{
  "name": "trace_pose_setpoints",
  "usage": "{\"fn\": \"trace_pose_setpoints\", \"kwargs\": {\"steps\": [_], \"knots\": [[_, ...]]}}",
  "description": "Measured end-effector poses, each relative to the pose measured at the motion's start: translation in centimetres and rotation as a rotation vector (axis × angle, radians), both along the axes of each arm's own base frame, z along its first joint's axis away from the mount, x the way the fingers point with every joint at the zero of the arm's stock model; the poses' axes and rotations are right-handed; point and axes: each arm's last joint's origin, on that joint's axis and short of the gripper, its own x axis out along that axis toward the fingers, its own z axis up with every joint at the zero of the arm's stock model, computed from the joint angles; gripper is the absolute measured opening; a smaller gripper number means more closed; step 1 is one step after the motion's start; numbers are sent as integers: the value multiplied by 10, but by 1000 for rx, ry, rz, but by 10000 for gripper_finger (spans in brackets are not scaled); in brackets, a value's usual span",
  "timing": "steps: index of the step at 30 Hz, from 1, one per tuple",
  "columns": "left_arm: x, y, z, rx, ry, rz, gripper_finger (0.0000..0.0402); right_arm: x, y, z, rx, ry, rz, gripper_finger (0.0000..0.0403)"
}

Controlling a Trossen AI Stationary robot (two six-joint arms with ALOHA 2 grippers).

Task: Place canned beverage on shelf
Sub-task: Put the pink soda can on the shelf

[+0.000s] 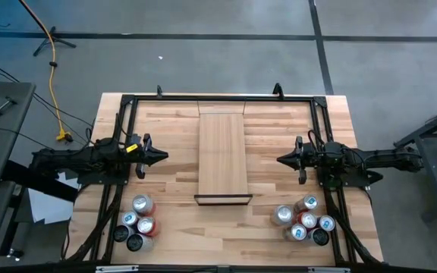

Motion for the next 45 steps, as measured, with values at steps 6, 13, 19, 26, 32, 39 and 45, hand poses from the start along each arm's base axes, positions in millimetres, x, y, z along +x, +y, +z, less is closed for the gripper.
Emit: {"fn": "trace_pose_setpoints", "kwargs": {"steps": [6,13,19,26,32,39,45], "knots": [[0,2,0,-70,-7,72,11,0,0,0,0,0,0,0],[0,7,16,-244,-103,123,112,0,0,0,0,0,0,0],[1,10,80,-198,-154,138,239,0,0,0,0,0,0,0],[19,12,184,59,34,50,317,0,0,0,0,0,0,0],[36,13,239,158,308,13,330,0,0,0,0,0,0,0],[43,14,258,46,336,24,331,0,0,0,0,-1,0,0],[44,14,259,6,318,34,331,0,0,0,0,0,0,0]]}}
